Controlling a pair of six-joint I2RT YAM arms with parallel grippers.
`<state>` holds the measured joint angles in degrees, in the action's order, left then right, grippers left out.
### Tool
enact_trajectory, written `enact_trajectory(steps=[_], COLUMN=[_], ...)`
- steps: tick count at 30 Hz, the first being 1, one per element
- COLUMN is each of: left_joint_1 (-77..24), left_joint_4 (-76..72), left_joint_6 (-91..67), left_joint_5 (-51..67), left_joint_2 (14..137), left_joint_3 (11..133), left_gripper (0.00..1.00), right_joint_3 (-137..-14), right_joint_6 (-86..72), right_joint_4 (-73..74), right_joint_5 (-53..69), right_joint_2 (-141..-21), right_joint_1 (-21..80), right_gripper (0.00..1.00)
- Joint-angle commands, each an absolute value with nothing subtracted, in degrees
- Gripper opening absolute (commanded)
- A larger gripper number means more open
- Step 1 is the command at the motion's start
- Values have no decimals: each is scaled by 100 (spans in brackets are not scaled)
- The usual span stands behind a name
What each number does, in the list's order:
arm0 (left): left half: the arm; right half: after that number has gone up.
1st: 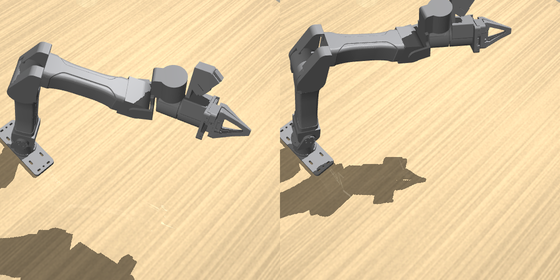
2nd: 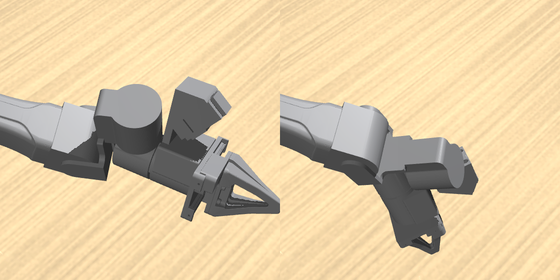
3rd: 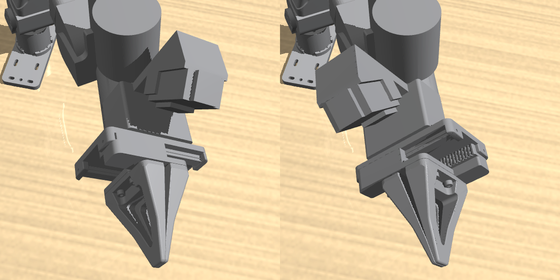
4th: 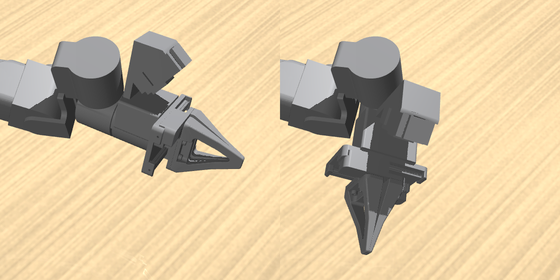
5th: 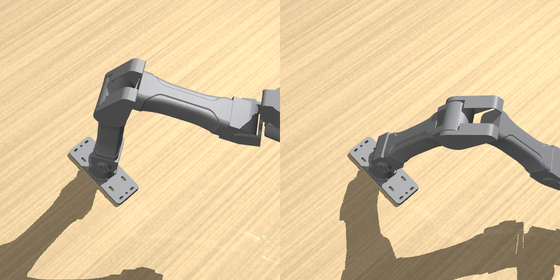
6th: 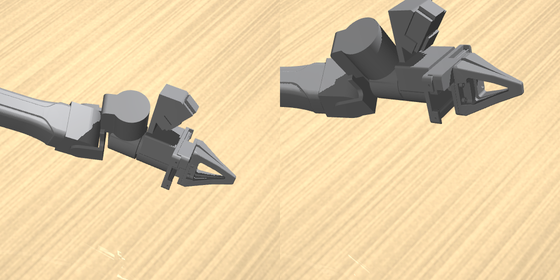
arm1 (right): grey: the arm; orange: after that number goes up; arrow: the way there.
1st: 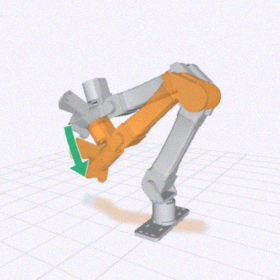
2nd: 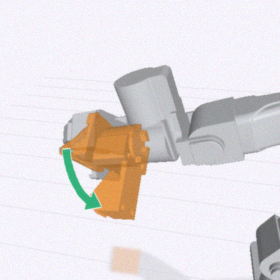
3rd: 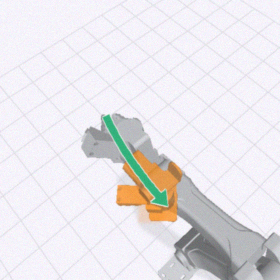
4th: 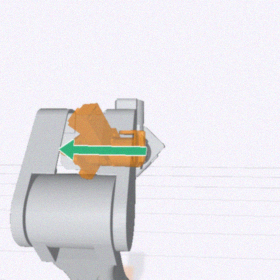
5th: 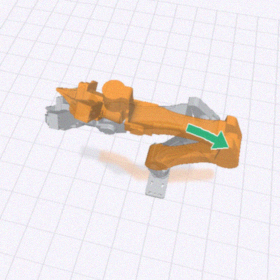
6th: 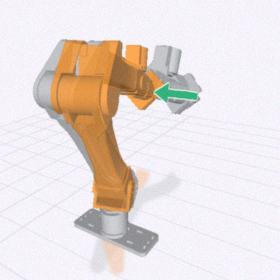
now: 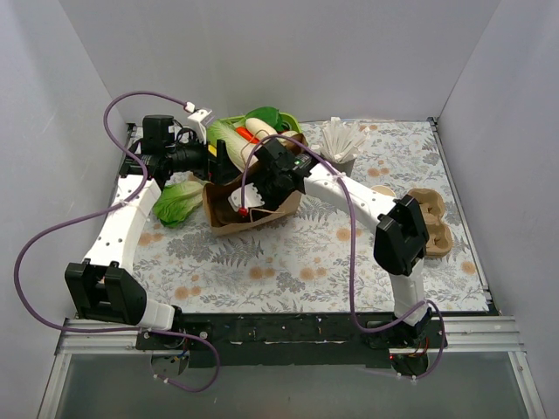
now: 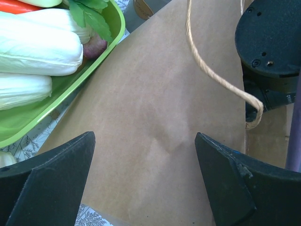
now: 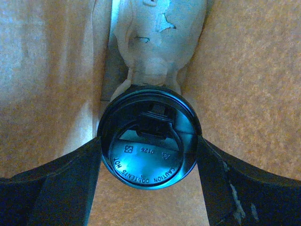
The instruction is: Pack the takeout coffee
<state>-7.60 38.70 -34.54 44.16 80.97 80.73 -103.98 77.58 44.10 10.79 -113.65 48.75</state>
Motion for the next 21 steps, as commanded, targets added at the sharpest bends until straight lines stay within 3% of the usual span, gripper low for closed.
enact_trajectory(steps=[1,9,10,12,15,21], left_joint_1=[-773,-756,-747,-721,-677,-650], left_joint_4=[4008,3930,3781,2916,1850,1994], left_joint_6=[-3419,-3515,-3646,-4112,-3756,-3770], left_joint_5=[4527,4054,3747,1955,680,738], left_joint_2=[8016,7814,7735,7446,6909,6856], left_joint_3=[8200,8350,8350,8227,8112,8499], left_gripper=[89,91,98,98,98,98], right_joint_3=[-10809,-11689,-11759,-11988,-11963,-11269], right_joint_6=[8016,8007,7998,7998,7893,7945], right_joint_4=[5746,6828,6925,7284,7497,7497], right_joint_5=[1274,1546,1564,1617,1600,1669], right_joint_2=[-11777,-12164,-12190,-12269,-12244,-11664], right_joint_1=[4834,4825,4825,4825,4834,4913], right_gripper=[1,1,1,1,1,1])
